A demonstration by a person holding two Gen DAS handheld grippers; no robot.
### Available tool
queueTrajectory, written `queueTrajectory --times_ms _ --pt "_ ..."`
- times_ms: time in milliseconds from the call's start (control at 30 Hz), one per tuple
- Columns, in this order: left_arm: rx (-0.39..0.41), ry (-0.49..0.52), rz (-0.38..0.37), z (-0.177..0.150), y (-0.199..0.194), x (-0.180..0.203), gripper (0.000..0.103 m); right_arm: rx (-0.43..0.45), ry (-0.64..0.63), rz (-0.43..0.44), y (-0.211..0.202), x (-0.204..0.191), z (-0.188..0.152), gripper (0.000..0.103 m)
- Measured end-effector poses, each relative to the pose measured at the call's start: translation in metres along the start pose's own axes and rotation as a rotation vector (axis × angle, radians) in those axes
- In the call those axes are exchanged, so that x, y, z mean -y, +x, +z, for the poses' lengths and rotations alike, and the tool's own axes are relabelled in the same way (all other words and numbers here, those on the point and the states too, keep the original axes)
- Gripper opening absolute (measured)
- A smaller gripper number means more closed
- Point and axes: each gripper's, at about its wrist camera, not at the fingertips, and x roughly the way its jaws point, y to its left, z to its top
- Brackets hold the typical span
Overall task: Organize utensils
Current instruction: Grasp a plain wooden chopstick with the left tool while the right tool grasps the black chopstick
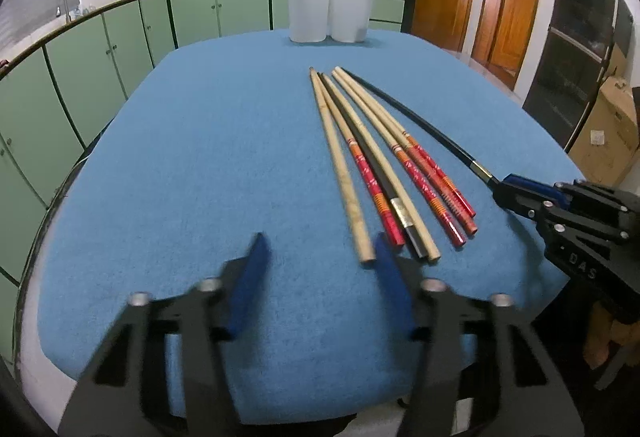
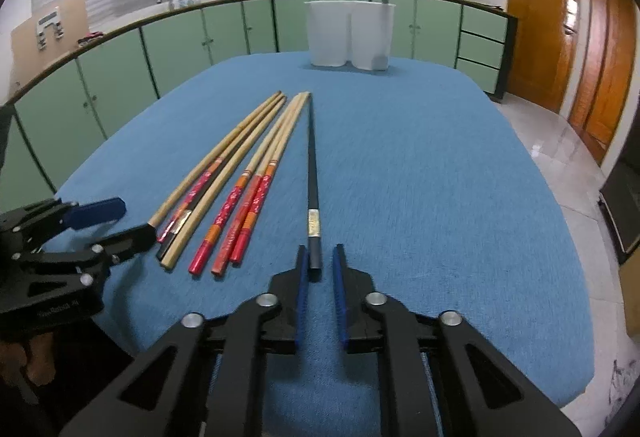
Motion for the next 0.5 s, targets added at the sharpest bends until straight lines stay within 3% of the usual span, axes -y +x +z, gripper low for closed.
queueTrajectory --times_ms 67,167,333,500 --pt "0.007 -0.015 -0.001 0.001 0.001 -0.002 0.022 0.006 0.023 -0.016 0.0 0.003 0.0 0.007" --pt "0.014 -0.062 0.003 0.001 0.002 -0.008 0.007 0.013 0.05 -0.053 -0.002 0.008 -0.001 0.007" --pt "0.028 -0.125 0.076 0.001 0.001 -0.019 0.007 0.013 0.11 -0.136 -0.005 0.02 -0.003 0.007" --pt "0.011 -0.153 0.123 -0.002 -0.004 -0.03 0.01 0.013 0.07 -0.126 -0.01 0.014 -0.006 0.008"
